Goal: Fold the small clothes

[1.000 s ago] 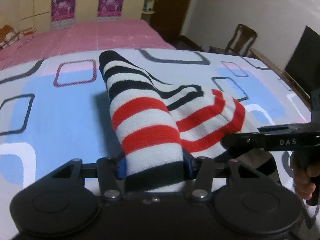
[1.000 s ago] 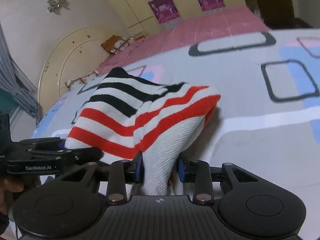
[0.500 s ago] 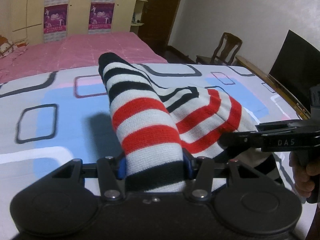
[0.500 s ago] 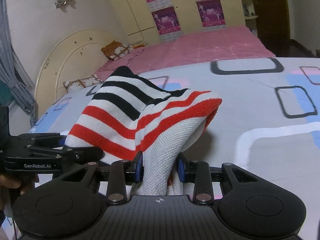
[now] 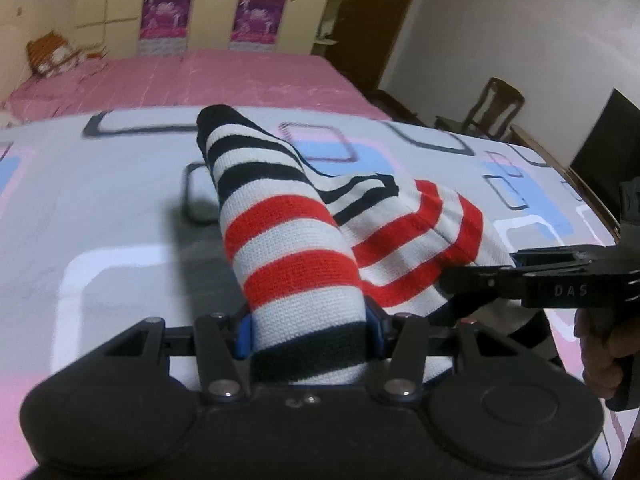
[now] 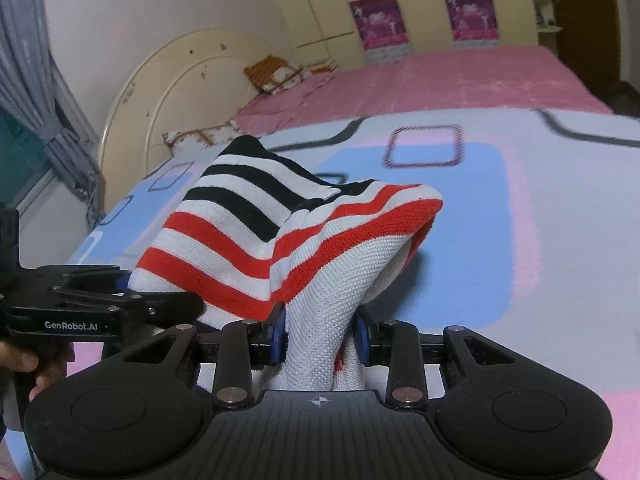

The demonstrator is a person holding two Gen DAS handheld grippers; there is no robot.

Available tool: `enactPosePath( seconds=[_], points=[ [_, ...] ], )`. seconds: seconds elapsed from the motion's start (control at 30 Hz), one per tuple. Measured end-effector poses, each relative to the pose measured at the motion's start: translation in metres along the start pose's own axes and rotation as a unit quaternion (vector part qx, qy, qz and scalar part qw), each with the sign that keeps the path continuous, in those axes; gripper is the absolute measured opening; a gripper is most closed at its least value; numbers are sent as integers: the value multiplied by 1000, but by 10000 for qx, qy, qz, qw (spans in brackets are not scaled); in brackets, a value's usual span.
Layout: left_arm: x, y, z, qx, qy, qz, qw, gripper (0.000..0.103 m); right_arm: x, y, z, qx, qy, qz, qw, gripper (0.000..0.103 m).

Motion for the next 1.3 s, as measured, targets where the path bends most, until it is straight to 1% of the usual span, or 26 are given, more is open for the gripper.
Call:
enactPosePath(
  seconds=[0.07,0.17,0.2,0.27,0.33,0.37,0.47,0.5,0.53,0.57,0.6,0.63,0.67,0.7,0.73,0.77,0.83,0.9,0.97,1.0,1.03,1.07,1.13,1.17,1.23,1.3],
  points=[
    [-2,-1,-15,-137,107,-16,9998,51,-2,-17,-7,34,-2,-63,10000,34],
    [-7,-10,-38,-211,315,-107,9992,51,-7,-41,-7,74,-198,-153,9997,34],
    [-10,-17,-44,-248,394,-147,9988,53,-10,-47,-5,6,-180,-189,9997,34],
    [-18,-28,-59,-262,588,-171,9978,59,-19,-62,3,-94,-178,-346,9992,36],
    [-24,-33,-68,-412,937,-65,9947,65,-24,-69,13,-24,-389,-345,9986,37],
    [-25,-34,-69,-453,975,-28,9942,65,-24,-70,16,16,-484,-339,9982,37],
    [-25,-35,-67,-496,946,12,9943,66,-22,-70,14,-34,-369,-354,9987,37],
    [-24,-33,-68,-466,861,10,9952,70,-22,-69,15,-12,-408,-372,9985,38],
    [-24,-30,-69,-399,810,6,9959,78,-23,-66,16,20,-443,-394,9982,41],
    [-24,-23,-74,-316,774,27,9965,83,-21,-62,18,17,-460,-411,9981,45],
    [-23,-13,-81,-222,731,94,9970,84,-20,-54,20,-87,-466,-386,9981,50],
    [-21,-2,-85,-210,690,183,9972,76,-18,-43,21,-234,-433,-309,9983,54],
    [-18,5,-88,-272,668,250,9971,68,-11,-31,23,-350,-367,-153,9986,54],
    [-12,13,-88,-385,654,306,9966,48,-10,-21,21,-375,-359,-41,9986,54],
    [-6,15,-87,-408,609,345,9967,43,-3,-18,22,-342,-369,48,9987,54],
    [1,15,-83,-376,476,406,9973,43,4,-17,21,-328,-322,111,9989,53],
    [13,5,-73,-274,177,407,9986,43,14,-26,12,-380,-25,107,9992,25],
    [17,-10,-60,-298,-32,263,9992,43,18,-46,2,-388,280,-98,9988,23],
    [9,-29,-55,-62,-347,-53,9994,43,9,-69,0,-779,807,-523,9923,18],
    [4,-34,-55,-11,-435,-47,9990,43,3,-77,3,-938,1045,-614,9882,18],
    [3,-35,-55,-31,-376,-10,9993,43,2,-77,6,-958,1033,-565,9884,18],
    [3,-34,-56,-27,-366,-7,9993,43,4,-77,9,-910,850,-587,9905,18],
    [3,-31,-56,11,-416,7,9991,41,5,-74,9,-914,857,-585,9904,16],
    [3,-25,-54,47,-424,26,9991,40,5,-70,8,-948,854,-542,9903,8],
    [2,-4,-47,-9,-522,173,9985,29,7,-50,-2,-864,859,-345,9919,7],
    [-8,18,-37,-119,-521,265,9982,29,4,-26,-16,-702,947,-164,9929,7]
  ],
)
Point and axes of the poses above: each gripper's, at about its wrist camera, not at the fingertips, and y roughly against the way its jaws point, z to its right, x to its top, the point moved 7 cm from there along -y, roughly the way its jaws point, and after that the axes turned 8 degrees about y, right-handed, at the moved point
